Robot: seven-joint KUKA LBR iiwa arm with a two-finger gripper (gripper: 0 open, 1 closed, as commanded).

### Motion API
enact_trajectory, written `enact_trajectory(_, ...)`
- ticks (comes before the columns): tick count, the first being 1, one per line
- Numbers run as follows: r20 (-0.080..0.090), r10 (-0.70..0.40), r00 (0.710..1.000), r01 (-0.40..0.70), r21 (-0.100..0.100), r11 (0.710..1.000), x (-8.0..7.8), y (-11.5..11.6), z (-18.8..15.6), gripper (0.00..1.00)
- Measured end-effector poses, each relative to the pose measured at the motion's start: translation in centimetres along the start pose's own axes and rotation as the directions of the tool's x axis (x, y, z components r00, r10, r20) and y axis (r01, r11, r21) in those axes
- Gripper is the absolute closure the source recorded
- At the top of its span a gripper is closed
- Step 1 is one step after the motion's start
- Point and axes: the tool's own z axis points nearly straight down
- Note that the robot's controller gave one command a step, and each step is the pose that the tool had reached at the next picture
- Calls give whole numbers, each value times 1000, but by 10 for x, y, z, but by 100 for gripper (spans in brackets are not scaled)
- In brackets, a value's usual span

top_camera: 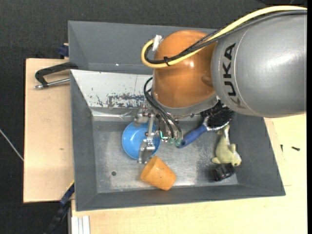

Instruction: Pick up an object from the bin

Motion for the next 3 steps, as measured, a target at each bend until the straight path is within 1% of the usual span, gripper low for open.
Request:
enact_trajectory(1, 12, 22, 1000, -22, -8, 1000, -45, -24, 155, 0)
enact_trajectory(2, 18, 192, 981, -192, -10, 981, -17, -31, 153, 0)
enact_trajectory(3, 19, 251, 968, -251, -12, 968, 16, -53, 154, 0)
